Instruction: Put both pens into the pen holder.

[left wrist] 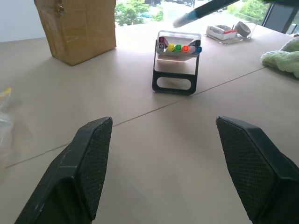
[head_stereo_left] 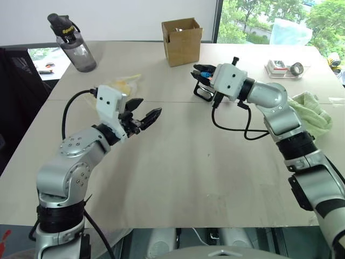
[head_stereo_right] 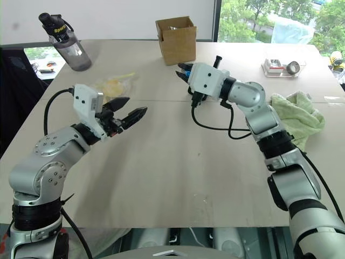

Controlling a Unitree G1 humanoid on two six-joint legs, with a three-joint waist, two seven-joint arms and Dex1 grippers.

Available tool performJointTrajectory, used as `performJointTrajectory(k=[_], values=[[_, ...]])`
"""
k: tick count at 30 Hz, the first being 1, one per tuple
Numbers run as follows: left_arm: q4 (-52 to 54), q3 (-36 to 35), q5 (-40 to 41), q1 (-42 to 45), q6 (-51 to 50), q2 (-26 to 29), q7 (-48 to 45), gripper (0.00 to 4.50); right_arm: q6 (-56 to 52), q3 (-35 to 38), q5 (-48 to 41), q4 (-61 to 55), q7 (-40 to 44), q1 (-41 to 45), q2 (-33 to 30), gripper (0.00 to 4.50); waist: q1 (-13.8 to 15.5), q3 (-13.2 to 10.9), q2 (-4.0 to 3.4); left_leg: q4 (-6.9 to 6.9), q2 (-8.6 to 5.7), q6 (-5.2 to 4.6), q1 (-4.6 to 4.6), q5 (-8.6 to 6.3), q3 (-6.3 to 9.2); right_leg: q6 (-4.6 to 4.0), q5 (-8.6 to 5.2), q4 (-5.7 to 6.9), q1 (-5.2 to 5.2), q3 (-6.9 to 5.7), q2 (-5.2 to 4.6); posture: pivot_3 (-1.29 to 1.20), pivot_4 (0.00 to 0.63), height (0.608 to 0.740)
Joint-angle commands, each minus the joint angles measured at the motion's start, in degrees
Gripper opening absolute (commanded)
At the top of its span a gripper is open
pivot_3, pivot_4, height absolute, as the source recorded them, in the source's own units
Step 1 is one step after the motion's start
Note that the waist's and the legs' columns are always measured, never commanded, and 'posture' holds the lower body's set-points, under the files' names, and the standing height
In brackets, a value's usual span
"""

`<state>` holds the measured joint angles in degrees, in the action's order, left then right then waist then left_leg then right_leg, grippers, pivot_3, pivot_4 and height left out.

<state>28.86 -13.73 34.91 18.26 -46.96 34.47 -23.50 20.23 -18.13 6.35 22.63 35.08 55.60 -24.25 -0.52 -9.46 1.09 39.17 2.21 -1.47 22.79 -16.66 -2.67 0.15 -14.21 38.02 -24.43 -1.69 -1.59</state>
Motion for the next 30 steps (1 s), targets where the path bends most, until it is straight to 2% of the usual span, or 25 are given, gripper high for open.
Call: performJointTrajectory(k=[1,9,16,24,26,30], values=[[3.3,-1.71,1.6,1.67,-2.39,1.21,1.37,3.66,5.21,0.0,5.73,6.05,-4.14,3.14,0.23,0.08,-0.06,0.0,0.0,0.0,0.0,0.0,0.0,0.0,0.0,0.0,0.0,0.0,0.0,-0.02,-0.01,0.0,0.15,0.736],[3.67,1.66,1.08,0.47,-2.32,5.19,-2.87,3.66,5.45,1.05,10.22,13.67,-8.42,4.63,1.76,0.08,-0.25,-0.02,-0.03,-0.03,0.01,0.09,-0.02,0.05,0.01,-0.01,0.0,0.1,-0.04,-0.07,-0.02,0.0,0.15,0.736],[2.58,2.74,0.89,1.56,-1.68,5.59,-4.64,3.66,4.34,1.78,10.15,16.32,-8.67,5.24,3.43,0.08,-0.26,-0.03,-0.04,-0.01,0.01,0.11,-0.04,0.06,0.02,-0.02,0.01,0.21,-0.05,-0.07,-0.02,0.0,0.15,0.736],[2.31,3.12,0.56,2.53,-2.26,5.87,-5.22,3.66,-2.54,2.16,11.63,20.84,-10.81,8.73,4.53,0.08,-0.28,-0.03,-0.04,0.02,0.0,0.14,-0.04,0.08,0.01,-0.02,0.0,0.37,-0.12,-0.05,-0.02,0.0,0.15,0.736],[2.18,3.4,0.39,2.69,-2.22,5.75,-5.26,3.8,-3.88,2.2,11.35,21.01,-10.1,8.93,4.84,1.09,-0.28,-0.02,-0.04,0.02,0.0,0.15,-0.03,0.09,0.0,-0.02,0.0,0.4,-0.15,-0.05,-0.02,0.0,0.15,0.736],[1.31,3.93,-0.15,3.14,-1.82,5.85,-5.57,3.8,-5.13,2.5,11.03,20.91,-10.42,9.17,5.46,2.75,-0.29,-0.02,-0.04,0.02,0.0,0.15,-0.03,0.09,0.0,-0.02,0.0,0.43,-0.15,-0.04,-0.02,0.0,0.15,0.736]])
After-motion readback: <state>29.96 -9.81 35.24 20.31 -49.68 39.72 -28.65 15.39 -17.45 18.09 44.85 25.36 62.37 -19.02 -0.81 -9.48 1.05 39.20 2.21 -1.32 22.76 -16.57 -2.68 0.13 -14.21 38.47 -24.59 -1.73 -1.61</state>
